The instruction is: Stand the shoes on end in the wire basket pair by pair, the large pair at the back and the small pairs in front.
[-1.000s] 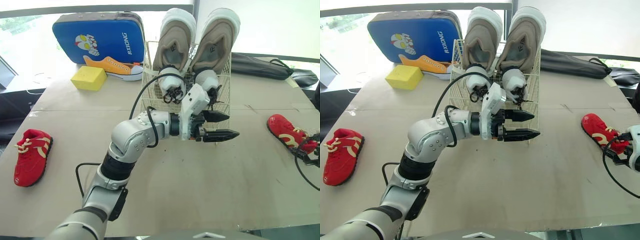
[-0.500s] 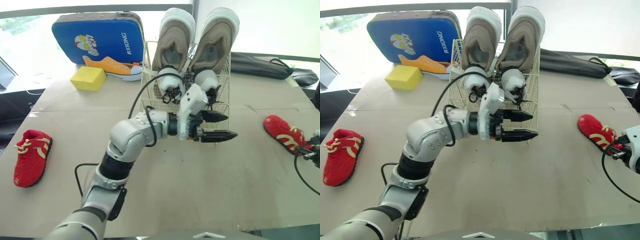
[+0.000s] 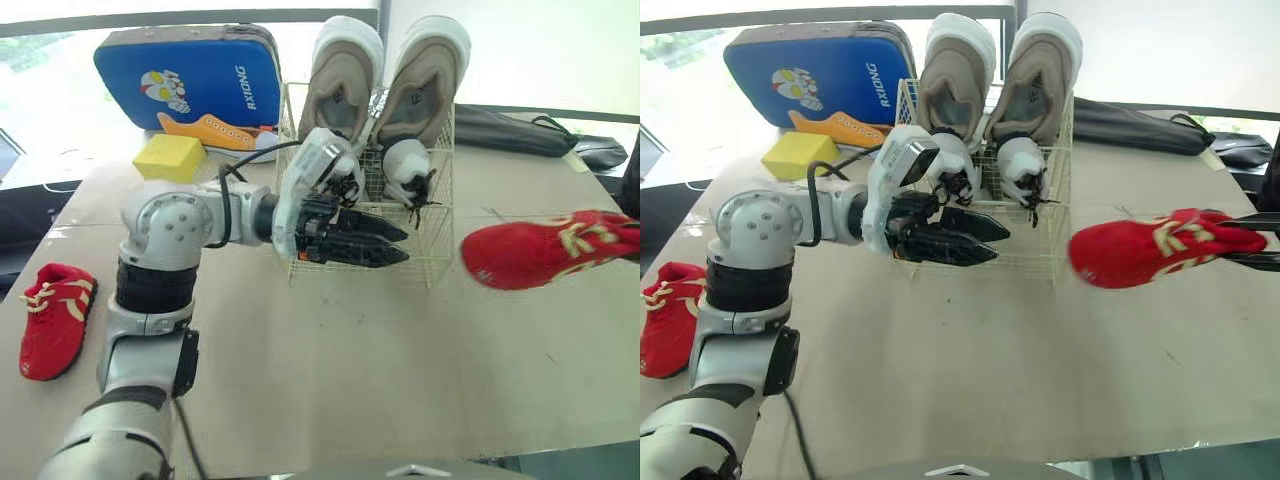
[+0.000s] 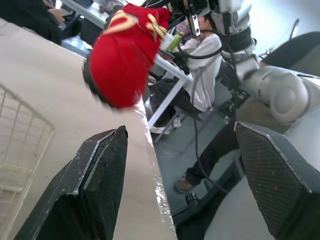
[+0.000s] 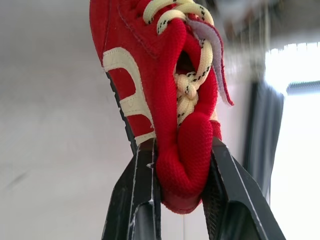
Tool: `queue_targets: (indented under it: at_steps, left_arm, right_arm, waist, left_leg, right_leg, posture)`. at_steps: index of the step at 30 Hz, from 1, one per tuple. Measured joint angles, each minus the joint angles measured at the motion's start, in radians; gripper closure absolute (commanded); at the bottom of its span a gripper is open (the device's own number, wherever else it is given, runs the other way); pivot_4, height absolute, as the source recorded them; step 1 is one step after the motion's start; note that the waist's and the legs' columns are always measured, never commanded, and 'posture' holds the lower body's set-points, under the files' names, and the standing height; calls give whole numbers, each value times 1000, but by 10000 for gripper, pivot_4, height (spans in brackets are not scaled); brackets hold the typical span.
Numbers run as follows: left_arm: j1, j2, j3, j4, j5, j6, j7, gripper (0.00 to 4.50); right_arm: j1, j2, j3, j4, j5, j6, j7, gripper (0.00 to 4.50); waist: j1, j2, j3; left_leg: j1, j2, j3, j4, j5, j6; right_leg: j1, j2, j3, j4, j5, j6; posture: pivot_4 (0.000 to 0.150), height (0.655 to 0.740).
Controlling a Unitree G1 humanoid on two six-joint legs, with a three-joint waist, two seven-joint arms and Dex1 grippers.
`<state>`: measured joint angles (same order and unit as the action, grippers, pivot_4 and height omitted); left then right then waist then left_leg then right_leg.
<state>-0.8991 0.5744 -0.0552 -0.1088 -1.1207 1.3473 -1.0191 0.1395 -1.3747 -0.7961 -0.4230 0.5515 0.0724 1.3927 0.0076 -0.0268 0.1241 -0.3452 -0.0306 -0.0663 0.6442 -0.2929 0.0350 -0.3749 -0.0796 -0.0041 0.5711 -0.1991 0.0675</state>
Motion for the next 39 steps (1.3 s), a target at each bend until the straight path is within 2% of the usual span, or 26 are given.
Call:
queue_targets:
  at_steps: [3,6,8,11,14,17,18,19,20,21,22,27,32,33,35,37,39]
  left_arm:
    - [-103,-40,-49,105,32,14,-21,7365]
    - [-151,-36,-97,139,77,14,-54,7365]
    - [-156,-35,-111,160,94,13,-74,7365]
    - [-156,-32,-109,163,108,20,-85,7365]
    - [-153,-26,-85,157,83,84,-94,16062]
    - [-147,-16,-70,152,56,132,-111,28119]
    - [-141,-8,-68,142,56,149,-110,33630]
    - [-137,-7,-67,139,56,159,-108,35510]
    - [-132,-7,-62,138,56,172,-106,39222]
    - [-126,-8,-59,138,55,178,-106,39467]
    - [-121,-10,-50,138,52,185,-106,39481]
    - [-102,-24,-6,115,28,216,-78,39808]
    - [-37,-73,104,82,-9,184,-12,39882]
    - [-17,-91,144,69,-14,153,14,39883]
    - [75,-166,240,-9,-24,17,66,39887]
    - [123,-187,278,-40,-20,-67,92,39889]
    - [140,-195,292,-58,-11,-147,98,39889]
  right_arm:
    - [-268,-38,289,-62,114,-36,-73,42150]
    - [-538,47,532,-73,136,-39,-91,42264]
    - [-648,111,647,-49,109,-32,-85,42270]
    - [-729,181,736,-12,66,-29,-68,42289]
    - [-789,241,775,9,22,-40,-54,42395]
    - [-823,276,800,17,-6,-38,-43,42420]
    - [-835,288,811,17,-12,-31,-37,42423]
    - [-841,289,818,17,-14,-26,-32,42423]
    - [-855,290,829,15,-12,-3,-21,37423]
    - [-865,291,833,13,-11,17,-15,32130]
    - [-881,293,836,12,-6,41,-13,28939]
    - [-928,309,824,20,-1,122,-28,2390]
    - [-816,214,695,22,102,402,-129,2128]
    - [-789,211,637,32,166,500,-175,2128]
    - [-679,223,460,49,400,762,-332,2128]
    - [-586,283,374,41,577,889,-463,2128]
    - [-527,356,357,21,746,954,-601,2128]
  waist:
    - [9,0,4]
    - [5,-4,3]
    - [4,-4,4]
    - [8,-4,4]
    - [8,-4,4]
    - [5,-4,4]
    - [4,-4,4]
    - [5,-3,4]
    - [6,-3,4]
    - [6,-3,4]
    - [6,-3,4]
    - [7,-4,4]
    - [9,-4,3]
    - [8,-4,3]
    - [11,-6,1]
    - [12,-7,0]
    - [11,-3,2]
  left_leg:
    - [-2,-1,-1,0,0,0]
    - [-2,-2,0,-1,2,-4]
    - [-3,-4,0,-2,2,-4]
    - [-4,-4,0,-1,3,-4]
    - [-3,-4,-2,-1,3,-4]
    - [-3,-4,-2,-1,3,-4]
    - [-2,-4,-2,-1,3,-4]
    - [-2,-4,-2,-1,3,-4]
    - [-2,-4,-2,0,3,-4]
    - [-2,-4,-2,0,3,-4]
    - [-2,-4,-2,0,3,-4]
    - [-2,-4,-2,1,3,-4]
    - [-4,-4,-4,1,3,-4]
    - [-4,-4,-4,0,3,-4]
    - [-4,-3,-6,-2,2,-5]
    - [-4,-2,-8,-3,3,-6]
    - [-4,-2,-7,-3,3,-6]
  right_leg:
    - [-1,-4,-1,-2,0,0]
    - [-1,-6,-2,-4,0,0]
    - [-2,-6,-1,-3,1,0]
    - [-3,-5,-2,-1,1,0]
    - [-3,-5,-3,0,1,0]
    - [-3,-4,-3,0,1,0]
    - [-3,-4,-3,1,1,0]
    - [-3,-4,-3,1,1,0]
    - [-3,-4,-3,1,1,0]
    - [-3,-4,-3,2,1,0]
    - [-3,-4,-3,2,1,0]
    - [-2,-4,-3,2,1,0]
    - [-3,-10,-3,1,1,-1]
    - [-2,-11,-2,0,2,-2]
    - [-2,-13,-1,-1,2,-3]
    - [-2,-11,-3,-2,3,-5]
    - [-2,-11,-2,-2,3,-5]
  posture:
    - [1500,7400]
    - [1500,7400]
    - [1500,7400]
    - [1500,7400]
    - [1500,7400]
    - [1500,7400]
    - [1500,7400]
    - [1500,7400]
    - [1500,7400]
    - [1500,7400]
    - [1500,7400]
    - [1500,7400]
    - [1500,7400]
    - [1500,7400]
    - [1500,7400]
    - [1500,7400]
    - [1500,7400]
